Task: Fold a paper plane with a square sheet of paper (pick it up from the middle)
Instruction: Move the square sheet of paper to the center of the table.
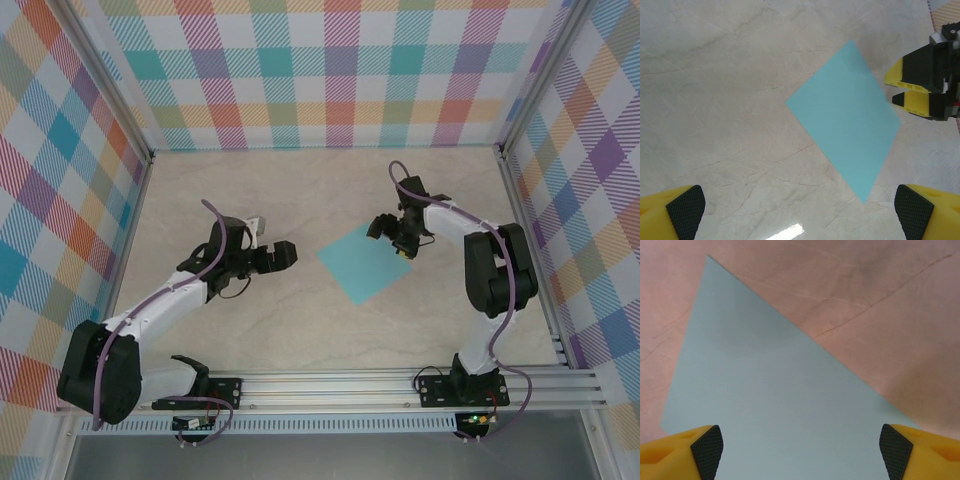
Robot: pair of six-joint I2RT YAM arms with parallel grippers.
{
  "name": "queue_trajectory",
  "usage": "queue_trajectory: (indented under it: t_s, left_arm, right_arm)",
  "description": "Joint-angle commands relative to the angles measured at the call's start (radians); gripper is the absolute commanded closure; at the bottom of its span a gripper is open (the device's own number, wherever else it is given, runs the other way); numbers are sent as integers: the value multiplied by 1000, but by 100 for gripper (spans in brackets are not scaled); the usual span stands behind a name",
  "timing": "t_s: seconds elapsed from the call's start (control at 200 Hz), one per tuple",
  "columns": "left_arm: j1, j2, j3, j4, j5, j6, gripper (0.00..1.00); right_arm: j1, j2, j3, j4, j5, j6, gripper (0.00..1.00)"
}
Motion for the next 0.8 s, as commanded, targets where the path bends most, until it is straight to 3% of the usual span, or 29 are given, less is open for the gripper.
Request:
queue_trajectory:
  t_s: [0.0, 0.235, 0.44, 0.555, 0.64, 0.795]
  left_arm:
    - [-27, -42, -20, -31, 4, -8, 0]
    - [-36, -70, -25, -43, -6, -15, 0]
    - [-46, -94, -13, -90, -31, -40, 0]
    - [-53, -118, -32, -98, -33, -51, 0]
    - [-54, -126, -49, -83, -34, -63, 0]
    - [-60, -122, -58, -63, -34, -77, 0]
  right_arm:
    - [-6, 0, -53, -27, 9, -37, 16]
    - [-7, -90, -226, 28, 18, 43, 15]
    - [27, -277, -483, 153, 34, 374, 14]
    - [96, -428, -592, 229, 28, 495, 15]
    - [146, -501, -589, 193, 23, 458, 14]
    - [168, -540, -483, 12, 29, 224, 14]
